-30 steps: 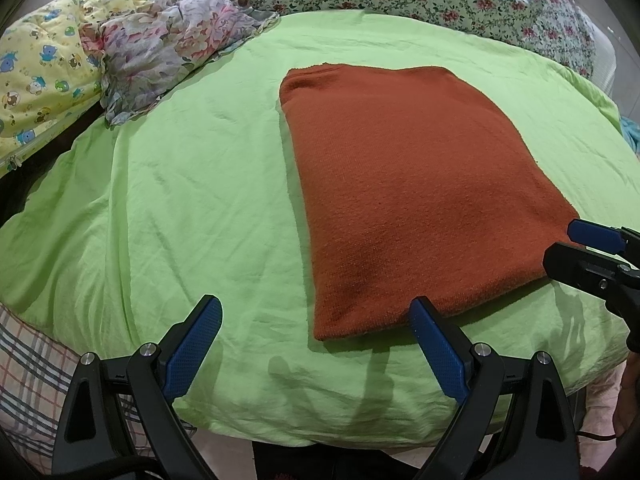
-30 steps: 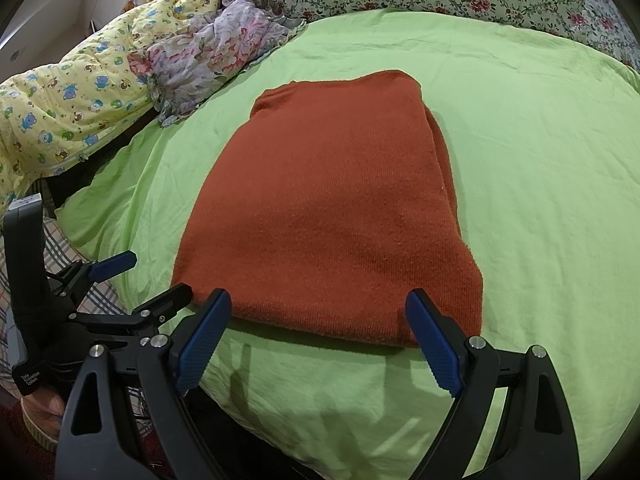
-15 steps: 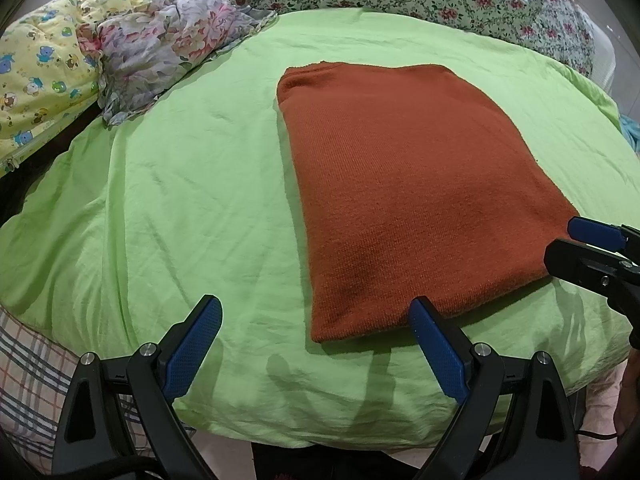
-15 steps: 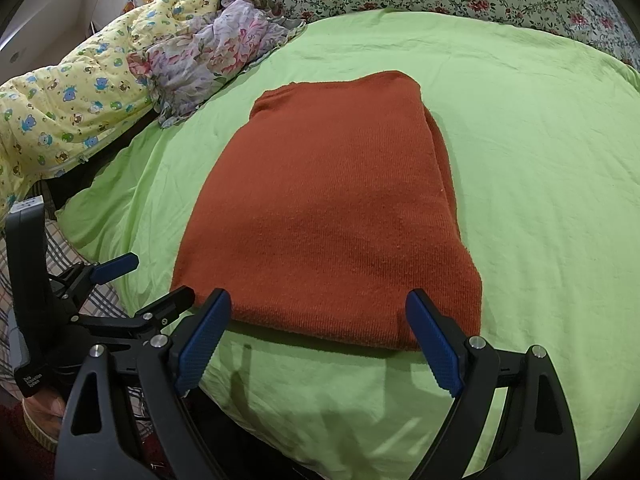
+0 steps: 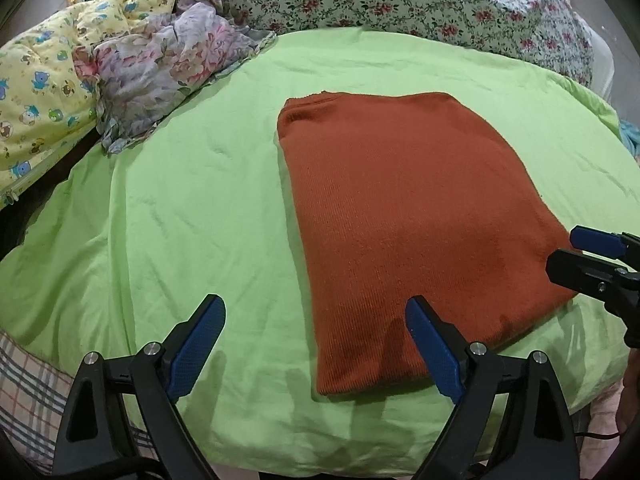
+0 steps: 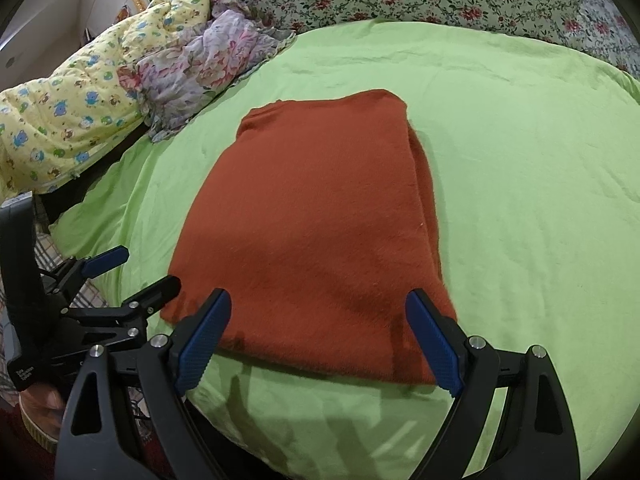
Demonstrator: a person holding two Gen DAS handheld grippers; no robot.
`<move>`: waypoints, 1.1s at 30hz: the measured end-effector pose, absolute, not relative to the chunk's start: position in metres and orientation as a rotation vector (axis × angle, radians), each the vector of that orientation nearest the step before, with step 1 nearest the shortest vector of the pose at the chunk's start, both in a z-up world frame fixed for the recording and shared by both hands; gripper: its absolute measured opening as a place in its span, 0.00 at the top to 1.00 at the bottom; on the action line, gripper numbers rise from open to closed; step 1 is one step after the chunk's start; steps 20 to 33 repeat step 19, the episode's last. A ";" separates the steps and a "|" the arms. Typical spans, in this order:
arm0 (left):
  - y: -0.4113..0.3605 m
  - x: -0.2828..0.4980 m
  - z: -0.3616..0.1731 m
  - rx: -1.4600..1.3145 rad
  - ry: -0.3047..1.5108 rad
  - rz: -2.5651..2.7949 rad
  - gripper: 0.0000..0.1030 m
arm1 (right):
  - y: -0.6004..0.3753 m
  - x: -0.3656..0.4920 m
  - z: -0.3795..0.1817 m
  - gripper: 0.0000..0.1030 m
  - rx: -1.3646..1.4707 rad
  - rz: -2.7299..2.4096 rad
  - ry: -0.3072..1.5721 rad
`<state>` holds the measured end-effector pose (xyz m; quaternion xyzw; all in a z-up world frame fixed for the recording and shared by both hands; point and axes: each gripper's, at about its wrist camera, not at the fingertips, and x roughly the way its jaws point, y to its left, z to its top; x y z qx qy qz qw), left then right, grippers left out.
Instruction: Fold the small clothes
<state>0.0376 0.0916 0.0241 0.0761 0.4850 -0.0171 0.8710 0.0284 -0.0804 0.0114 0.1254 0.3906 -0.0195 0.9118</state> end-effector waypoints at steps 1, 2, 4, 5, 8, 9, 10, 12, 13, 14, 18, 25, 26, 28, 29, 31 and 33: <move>0.092 0.039 0.023 0.157 1.018 -0.036 0.11 | -0.080 0.030 0.011 0.14 0.260 -0.039 0.806; 0.092 0.040 0.022 0.151 1.024 -0.038 0.11 | -0.082 0.030 0.011 0.14 0.261 -0.037 0.808; 0.094 0.042 0.021 0.140 1.029 -0.041 0.11 | -0.082 0.032 0.010 0.14 0.256 -0.034 0.811; 0.094 0.043 0.020 0.139 1.030 -0.041 0.11 | -0.082 0.033 0.010 0.14 0.253 -0.034 0.812; 0.094 0.046 0.020 0.140 1.034 -0.037 0.11 | -0.086 0.036 0.010 0.14 0.260 -0.034 0.813; 0.095 0.048 0.020 0.137 1.036 -0.035 0.11 | -0.087 0.037 0.010 0.14 0.263 -0.035 0.812; 0.095 0.050 0.020 0.132 1.036 -0.035 0.11 | -0.089 0.037 0.009 0.14 0.267 -0.035 0.811; 0.096 0.053 0.022 0.129 1.030 -0.031 0.11 | -0.091 0.039 0.010 0.14 0.270 -0.038 0.812; 0.096 0.053 0.023 0.129 1.026 -0.030 0.11 | -0.093 0.040 0.010 0.14 0.272 -0.038 0.812; 0.096 0.054 0.024 0.128 1.023 -0.029 0.11 | -0.094 0.041 0.011 0.14 0.272 -0.038 0.811; 0.098 0.059 0.022 0.119 1.029 -0.024 0.12 | -0.098 0.046 0.012 0.14 0.276 -0.038 0.802; 0.098 0.060 0.022 0.118 1.029 -0.023 0.12 | -0.100 0.047 0.011 0.14 0.283 -0.042 0.804; 0.098 0.060 0.022 0.118 1.029 -0.023 0.12 | -0.100 0.047 0.011 0.14 0.283 -0.042 0.804; 0.098 0.060 0.022 0.118 1.029 -0.023 0.12 | -0.100 0.047 0.011 0.14 0.283 -0.042 0.804; 0.098 0.060 0.022 0.118 1.029 -0.023 0.12 | -0.100 0.047 0.011 0.14 0.283 -0.042 0.804; 0.098 0.060 0.022 0.118 1.029 -0.023 0.12 | -0.100 0.047 0.011 0.14 0.283 -0.042 0.804; 0.098 0.060 0.022 0.118 1.029 -0.023 0.12 | -0.100 0.047 0.011 0.14 0.283 -0.042 0.804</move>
